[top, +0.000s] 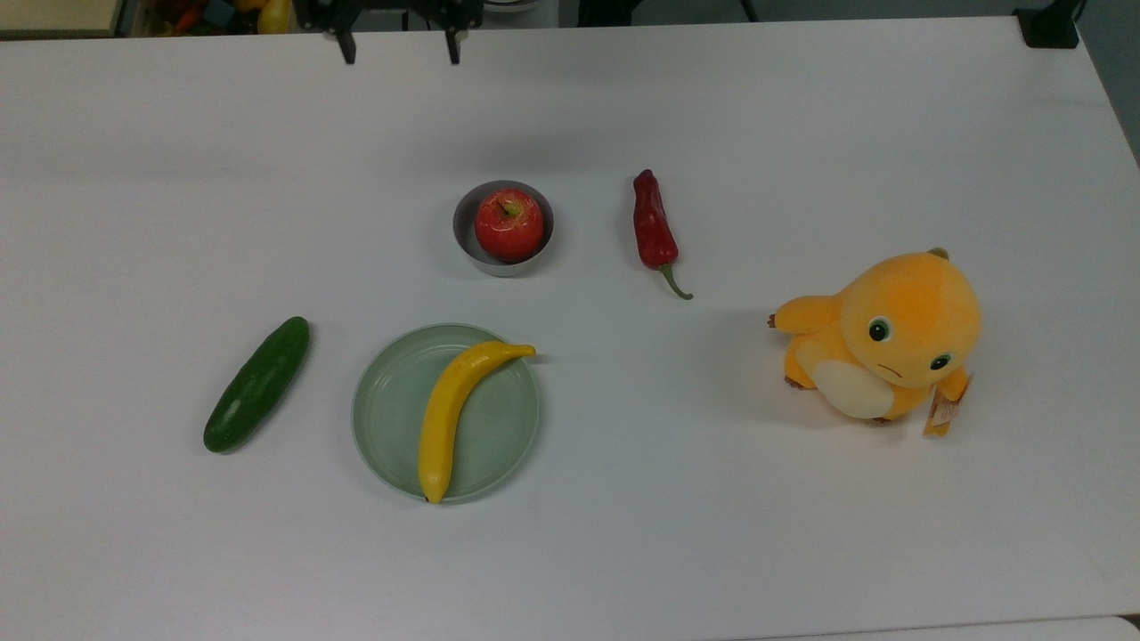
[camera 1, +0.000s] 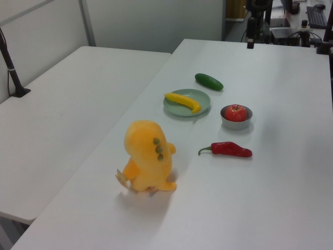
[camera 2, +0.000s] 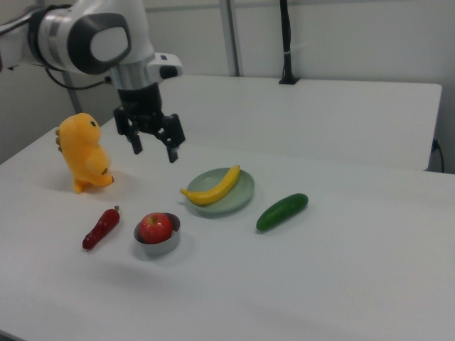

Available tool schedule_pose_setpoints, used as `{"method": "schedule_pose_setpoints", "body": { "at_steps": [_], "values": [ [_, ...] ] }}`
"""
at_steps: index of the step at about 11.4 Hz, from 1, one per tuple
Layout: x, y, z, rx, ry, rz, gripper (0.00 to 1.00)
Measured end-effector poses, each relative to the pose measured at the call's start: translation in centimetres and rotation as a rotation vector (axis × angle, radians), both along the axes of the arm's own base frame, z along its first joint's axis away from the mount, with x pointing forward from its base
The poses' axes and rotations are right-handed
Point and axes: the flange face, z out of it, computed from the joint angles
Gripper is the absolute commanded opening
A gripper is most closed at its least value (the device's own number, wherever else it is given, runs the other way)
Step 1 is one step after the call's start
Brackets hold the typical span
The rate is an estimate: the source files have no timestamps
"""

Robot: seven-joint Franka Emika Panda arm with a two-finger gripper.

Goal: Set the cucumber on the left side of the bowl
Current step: 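Move the open gripper over the green cucumber and lower it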

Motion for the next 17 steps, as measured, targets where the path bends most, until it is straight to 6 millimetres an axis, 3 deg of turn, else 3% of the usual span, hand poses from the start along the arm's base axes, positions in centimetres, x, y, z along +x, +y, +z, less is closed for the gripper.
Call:
{"method": "schedule_pose_setpoints", "body": {
  "at_steps": [4,9,14,17],
  "values": [
    [4.2,-5.4,-3.7,-0.019,-0.138,-0.09,1.0],
    [7.9,-10.2,-9.1,-0.047,-0.265,-0.157,1.0],
    [11.3,-13.2,-17.3,-0.076,-0.378,-0.19,1.0],
    [12.6,-13.7,-21.3,-0.089,-0.435,-0.193,1.0]
  ]
}}
